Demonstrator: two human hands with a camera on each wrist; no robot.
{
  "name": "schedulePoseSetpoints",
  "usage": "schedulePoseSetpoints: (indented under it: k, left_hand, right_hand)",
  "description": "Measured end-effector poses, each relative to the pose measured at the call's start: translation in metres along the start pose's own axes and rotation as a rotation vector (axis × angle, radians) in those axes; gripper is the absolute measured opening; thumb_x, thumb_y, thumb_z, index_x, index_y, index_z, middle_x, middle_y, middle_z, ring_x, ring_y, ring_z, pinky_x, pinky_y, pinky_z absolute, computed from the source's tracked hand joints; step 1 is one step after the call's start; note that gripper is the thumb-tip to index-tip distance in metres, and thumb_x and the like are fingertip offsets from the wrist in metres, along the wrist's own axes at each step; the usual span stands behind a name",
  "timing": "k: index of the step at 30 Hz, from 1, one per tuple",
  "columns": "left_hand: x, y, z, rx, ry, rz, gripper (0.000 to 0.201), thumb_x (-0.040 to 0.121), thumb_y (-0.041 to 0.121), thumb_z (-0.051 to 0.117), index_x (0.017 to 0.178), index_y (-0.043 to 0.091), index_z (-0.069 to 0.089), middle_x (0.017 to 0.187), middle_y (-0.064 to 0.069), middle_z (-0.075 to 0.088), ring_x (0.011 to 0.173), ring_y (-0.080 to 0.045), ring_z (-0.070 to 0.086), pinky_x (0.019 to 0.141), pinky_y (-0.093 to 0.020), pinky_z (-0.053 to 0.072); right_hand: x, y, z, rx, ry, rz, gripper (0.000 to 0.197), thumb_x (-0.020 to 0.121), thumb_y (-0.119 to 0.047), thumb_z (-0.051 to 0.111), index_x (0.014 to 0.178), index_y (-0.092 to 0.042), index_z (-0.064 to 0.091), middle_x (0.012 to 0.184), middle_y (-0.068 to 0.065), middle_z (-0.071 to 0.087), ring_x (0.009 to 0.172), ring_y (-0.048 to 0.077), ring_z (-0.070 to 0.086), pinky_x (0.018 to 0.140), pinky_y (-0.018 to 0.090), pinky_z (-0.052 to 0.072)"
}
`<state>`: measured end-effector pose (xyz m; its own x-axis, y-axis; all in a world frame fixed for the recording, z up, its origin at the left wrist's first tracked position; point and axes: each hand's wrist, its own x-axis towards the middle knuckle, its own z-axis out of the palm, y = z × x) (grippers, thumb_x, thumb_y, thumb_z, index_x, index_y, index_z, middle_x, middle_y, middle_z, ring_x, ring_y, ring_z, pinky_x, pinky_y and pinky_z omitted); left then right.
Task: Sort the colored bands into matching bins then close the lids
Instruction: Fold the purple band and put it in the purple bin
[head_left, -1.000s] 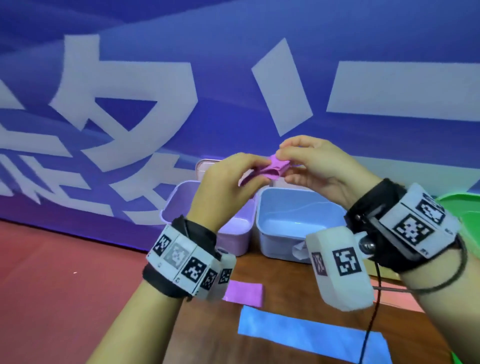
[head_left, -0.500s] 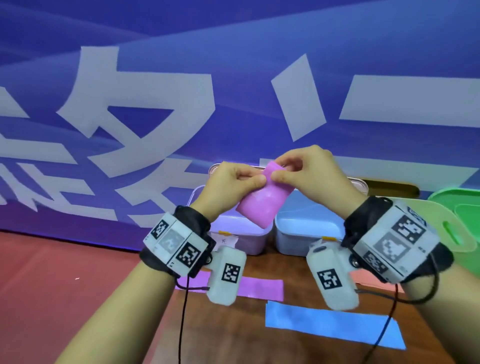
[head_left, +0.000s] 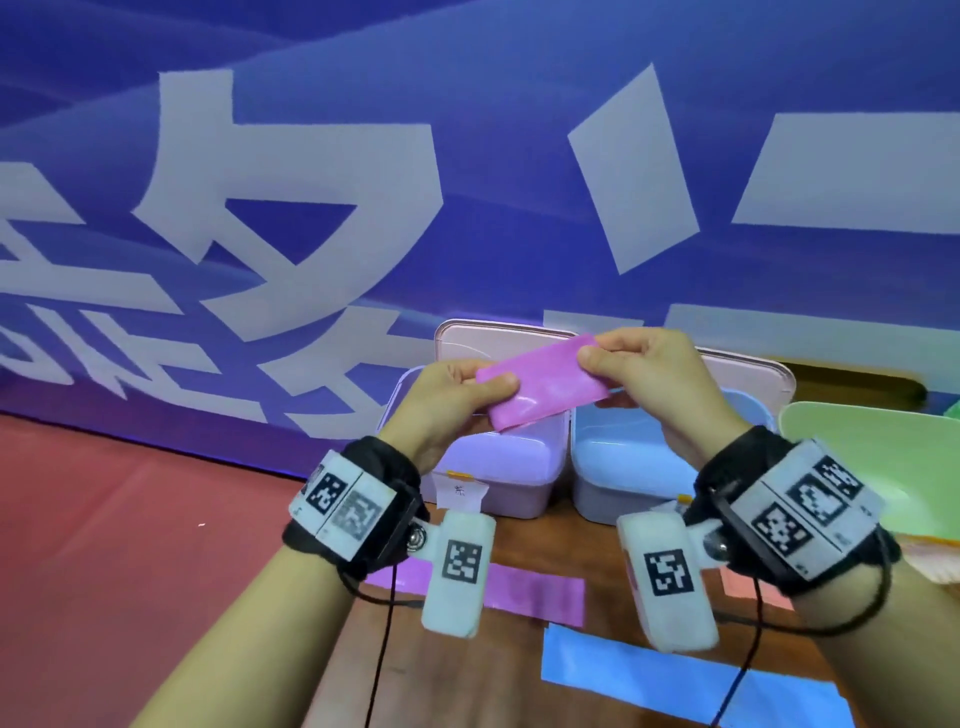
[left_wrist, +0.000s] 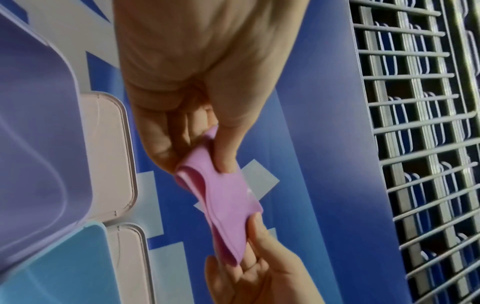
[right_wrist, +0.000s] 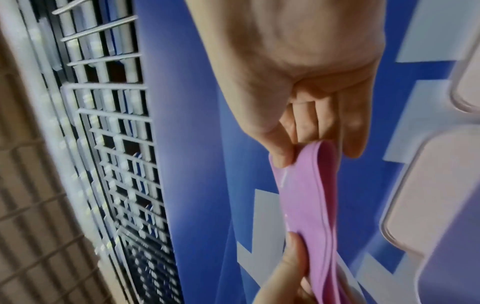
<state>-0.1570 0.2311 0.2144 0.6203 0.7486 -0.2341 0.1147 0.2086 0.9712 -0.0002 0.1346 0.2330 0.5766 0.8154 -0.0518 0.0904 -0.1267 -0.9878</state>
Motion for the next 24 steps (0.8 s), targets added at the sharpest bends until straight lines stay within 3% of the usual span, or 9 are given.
schedulePoseSetpoints:
  k: [2,5,8,11,14,17,19,21,24]
  left_hand:
    - [0.010,-0.004,-0.002,0.093,0.049,0.011,0.005,0.086,0.001,0.061,0.090,0.002,0.064,0.063,0.000,0.065,0.050,-0.005,0.060,0.054,-0.018,0.055]
    - [0.024,-0.008,-0.005,0.243,0.096,0.053,0.012,0.085,-0.001,0.063,0.082,0.010,0.061,0.067,-0.004,0.062,0.046,-0.002,0.058,0.050,-0.018,0.053]
    - [0.041,-0.014,-0.014,0.230,0.085,0.034,0.012,0.085,-0.001,0.063,0.086,0.010,0.058,0.070,-0.006,0.062,0.047,-0.003,0.059,0.051,-0.018,0.053]
    - [0.056,-0.023,-0.026,0.084,-0.044,-0.084,0.014,0.088,-0.002,0.057,0.102,0.002,0.060,0.075,-0.004,0.067,0.058,-0.004,0.065,0.060,-0.017,0.056]
    - [0.071,-0.033,-0.043,0.012,-0.136,-0.224,0.016,0.091,-0.002,0.053,0.092,0.010,0.063,0.064,0.007,0.069,0.059,0.000,0.064,0.059,-0.012,0.053]
    - [0.094,-0.050,-0.060,0.008,-0.023,-0.321,0.018,0.091,0.001,0.055,0.086,0.017,0.063,0.060,0.011,0.064,0.054,0.004,0.058,0.058,-0.012,0.051]
    - [0.112,-0.066,-0.069,-0.005,0.096,-0.411,0.019,0.092,0.003,0.054,0.087,0.020,0.062,0.064,0.006,0.057,0.046,0.003,0.052,0.052,-0.014,0.049]
    - [0.126,-0.082,-0.074,-0.041,0.150,-0.535,0.022,0.094,0.004,0.049,0.084,0.022,0.059,0.070,0.002,0.049,0.051,-0.003,0.046,0.050,-0.021,0.050]
    - [0.145,-0.101,-0.082,-0.061,0.180,-0.661,0.025,0.095,0.003,0.044,0.080,0.019,0.056,0.075,-0.001,0.048,0.068,-0.012,0.045,0.050,-0.036,0.052]
  right_hand:
    - [0.008,0.016,0.003,0.067,-0.038,0.070,0.016,0.085,-0.005,0.063,0.073,-0.015,0.065,0.063,0.001,0.062,0.054,0.009,0.055,0.053,0.017,0.051]
    - [0.019,0.036,0.010,0.144,-0.042,0.157,0.014,0.086,-0.004,0.063,0.075,-0.013,0.065,0.055,-0.006,0.065,0.049,0.004,0.060,0.052,0.018,0.054]
    - [0.031,0.047,0.017,0.192,-0.010,0.224,0.013,0.085,-0.004,0.063,0.074,-0.011,0.063,0.048,-0.009,0.062,0.041,0.002,0.056,0.049,0.019,0.054]
    - [0.043,0.057,0.025,0.211,0.023,0.279,0.013,0.086,-0.004,0.064,0.074,-0.010,0.062,0.044,-0.009,0.060,0.039,0.002,0.055,0.049,0.018,0.055]
    - [0.055,0.074,0.037,0.221,0.101,0.354,0.011,0.085,-0.003,0.065,0.076,-0.008,0.062,0.049,-0.006,0.062,0.040,0.003,0.057,0.048,0.018,0.054]
    - [0.070,0.089,0.056,0.256,0.094,0.453,0.008,0.085,-0.006,0.066,0.090,-0.005,0.060,0.073,0.007,0.064,0.050,0.009,0.061,0.049,0.020,0.055]
    - [0.082,0.096,0.072,0.277,0.050,0.522,0.008,0.085,-0.005,0.064,0.086,-0.008,0.057,0.068,0.005,0.065,0.047,0.008,0.063,0.049,0.021,0.055]
    - [0.095,0.103,0.085,0.268,0.014,0.588,0.010,0.085,-0.004,0.064,0.085,-0.009,0.056,0.063,0.002,0.066,0.047,0.008,0.063,0.049,0.021,0.055]
    - [0.115,0.117,0.101,0.162,-0.057,0.681,0.010,0.086,-0.002,0.064,0.083,-0.009,0.056,0.073,0.005,0.061,0.062,0.013,0.060,0.070,0.028,0.056]
